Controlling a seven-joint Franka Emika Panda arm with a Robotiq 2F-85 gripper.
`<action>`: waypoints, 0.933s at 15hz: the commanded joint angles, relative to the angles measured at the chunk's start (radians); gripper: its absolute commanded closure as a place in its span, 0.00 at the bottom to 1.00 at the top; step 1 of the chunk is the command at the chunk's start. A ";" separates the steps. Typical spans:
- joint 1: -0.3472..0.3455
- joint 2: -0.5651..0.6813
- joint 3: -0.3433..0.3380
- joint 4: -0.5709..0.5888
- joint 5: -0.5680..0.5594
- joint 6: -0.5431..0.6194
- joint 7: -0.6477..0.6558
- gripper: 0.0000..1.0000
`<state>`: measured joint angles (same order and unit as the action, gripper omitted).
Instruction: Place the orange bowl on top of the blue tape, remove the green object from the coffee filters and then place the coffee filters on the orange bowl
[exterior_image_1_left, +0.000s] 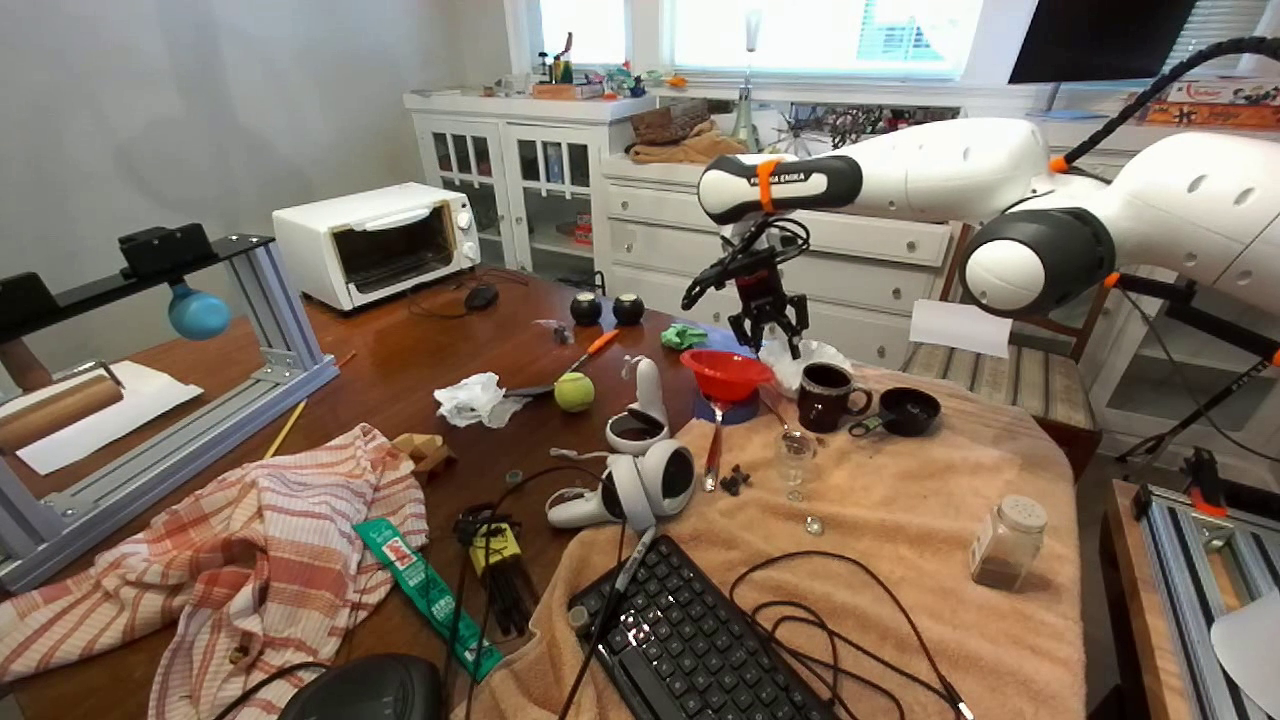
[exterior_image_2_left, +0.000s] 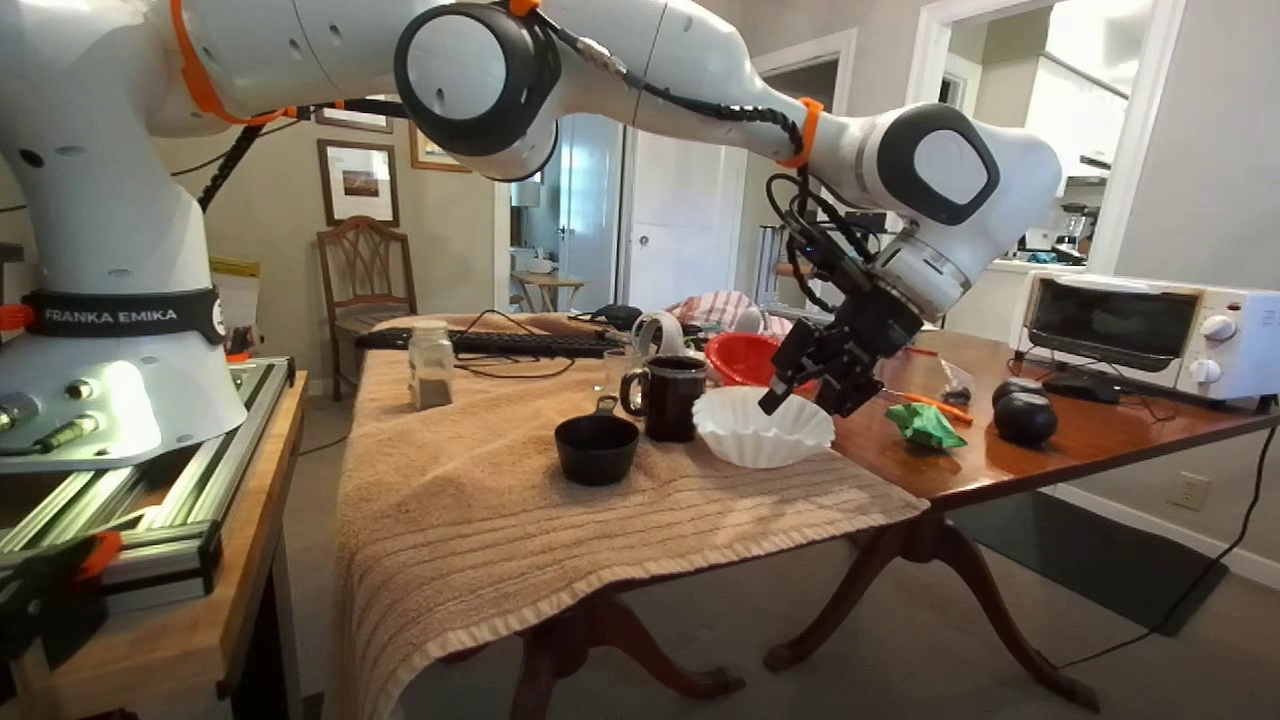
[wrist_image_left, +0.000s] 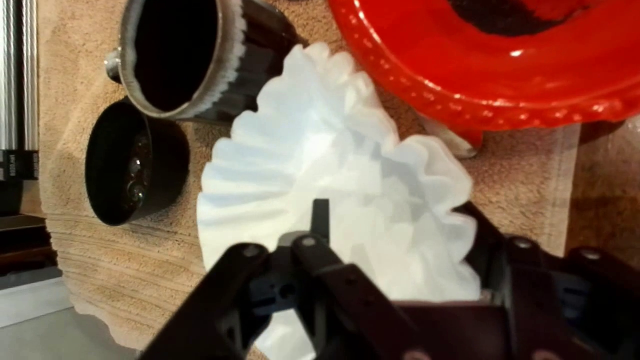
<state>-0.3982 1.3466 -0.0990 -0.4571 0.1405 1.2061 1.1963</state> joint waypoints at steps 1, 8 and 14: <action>0.014 0.020 -0.011 0.028 -0.029 0.017 -0.019 0.67; 0.025 0.008 -0.025 0.019 -0.044 0.028 -0.005 1.00; 0.044 -0.087 -0.079 -0.007 -0.099 -0.007 0.100 1.00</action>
<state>-0.3731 1.3174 -0.1519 -0.4502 0.0782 1.2198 1.2368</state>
